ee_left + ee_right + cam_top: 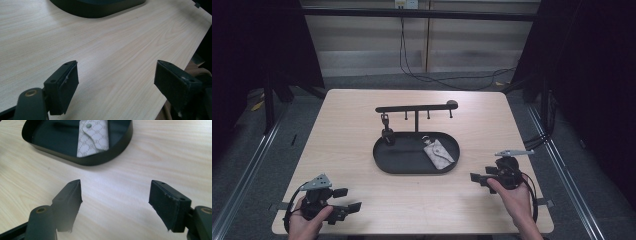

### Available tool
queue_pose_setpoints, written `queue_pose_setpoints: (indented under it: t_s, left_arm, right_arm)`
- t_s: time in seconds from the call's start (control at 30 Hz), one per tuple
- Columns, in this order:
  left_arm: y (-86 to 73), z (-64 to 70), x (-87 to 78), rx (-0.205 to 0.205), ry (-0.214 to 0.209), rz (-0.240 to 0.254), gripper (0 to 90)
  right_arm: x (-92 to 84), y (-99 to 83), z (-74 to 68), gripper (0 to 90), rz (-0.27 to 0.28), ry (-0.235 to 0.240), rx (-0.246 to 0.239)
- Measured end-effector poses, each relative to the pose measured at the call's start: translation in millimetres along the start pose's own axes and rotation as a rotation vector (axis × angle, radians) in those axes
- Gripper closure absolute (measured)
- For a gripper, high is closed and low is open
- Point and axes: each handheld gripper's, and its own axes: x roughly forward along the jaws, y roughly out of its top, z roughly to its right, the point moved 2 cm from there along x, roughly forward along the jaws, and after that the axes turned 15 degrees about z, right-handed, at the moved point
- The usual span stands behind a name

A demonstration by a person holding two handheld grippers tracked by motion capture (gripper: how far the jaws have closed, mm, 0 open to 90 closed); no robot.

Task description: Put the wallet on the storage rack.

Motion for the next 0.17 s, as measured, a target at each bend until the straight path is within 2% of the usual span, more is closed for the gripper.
queue_pose_setpoints:
  t_s: [0.1,0.17]
  left_arm:
    - [-0.4,0.9,0.8,-0.005,0.001,-0.001,20.4]
    - [-0.7,0.7,0.8,-0.006,0.009,0.003,20.7]
  right_arm:
    - [-8.1,-8.7,2.4,26.6,0.004,-0.013,0.001]
    - [-10.8,-14.7,4.5,26.1,-0.008,-0.028,-0.017]
